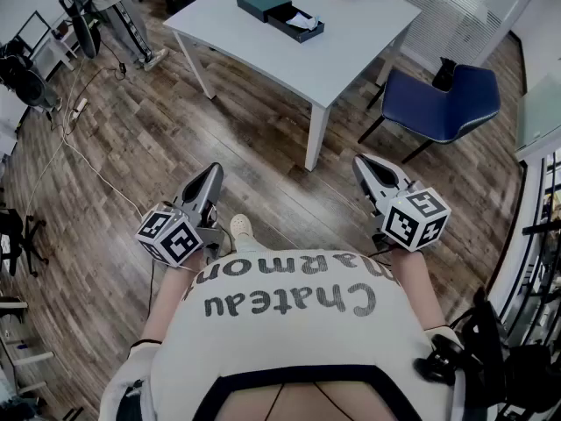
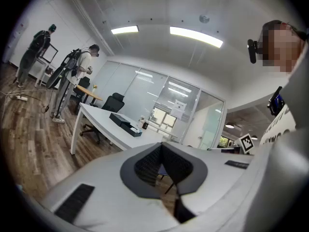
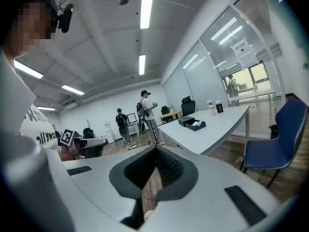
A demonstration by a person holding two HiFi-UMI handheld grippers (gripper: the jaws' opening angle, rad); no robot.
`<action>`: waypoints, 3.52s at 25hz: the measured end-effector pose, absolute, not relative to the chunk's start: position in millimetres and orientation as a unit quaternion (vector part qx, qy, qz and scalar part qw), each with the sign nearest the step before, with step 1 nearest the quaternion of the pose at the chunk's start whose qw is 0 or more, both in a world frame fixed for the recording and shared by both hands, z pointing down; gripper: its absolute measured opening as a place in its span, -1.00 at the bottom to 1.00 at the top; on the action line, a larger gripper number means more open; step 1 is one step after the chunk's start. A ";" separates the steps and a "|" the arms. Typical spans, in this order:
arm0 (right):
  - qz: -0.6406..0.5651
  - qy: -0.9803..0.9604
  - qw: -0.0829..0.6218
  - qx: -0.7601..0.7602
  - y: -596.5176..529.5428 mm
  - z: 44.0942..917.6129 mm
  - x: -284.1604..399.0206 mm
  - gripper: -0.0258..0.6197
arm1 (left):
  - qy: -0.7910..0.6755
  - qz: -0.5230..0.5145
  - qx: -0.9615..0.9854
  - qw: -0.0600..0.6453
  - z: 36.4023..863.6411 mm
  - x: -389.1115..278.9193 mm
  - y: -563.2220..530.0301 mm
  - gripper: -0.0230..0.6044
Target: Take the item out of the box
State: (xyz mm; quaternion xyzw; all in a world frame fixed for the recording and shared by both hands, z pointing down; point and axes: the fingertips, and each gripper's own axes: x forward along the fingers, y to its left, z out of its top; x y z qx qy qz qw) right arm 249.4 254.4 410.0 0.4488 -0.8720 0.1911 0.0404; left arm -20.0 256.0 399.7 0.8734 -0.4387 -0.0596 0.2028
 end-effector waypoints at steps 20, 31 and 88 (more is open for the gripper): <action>0.248 -0.853 0.048 0.458 196.4 432.0 226.6 -0.92 | -0.397 -0.088 0.884 0.231 407.0 -37.9 172.3 -0.94; 0.273 -0.807 0.057 0.521 90.0 421.0 174.2 -0.92 | -0.372 -0.075 0.901 0.211 375.3 -104.2 50.6 -0.94; 0.278 -0.831 0.112 0.468 -181.5 442.0 93.5 -0.92 | -0.418 -0.066 0.876 0.233 399.2 -174.6 -174.7 -0.94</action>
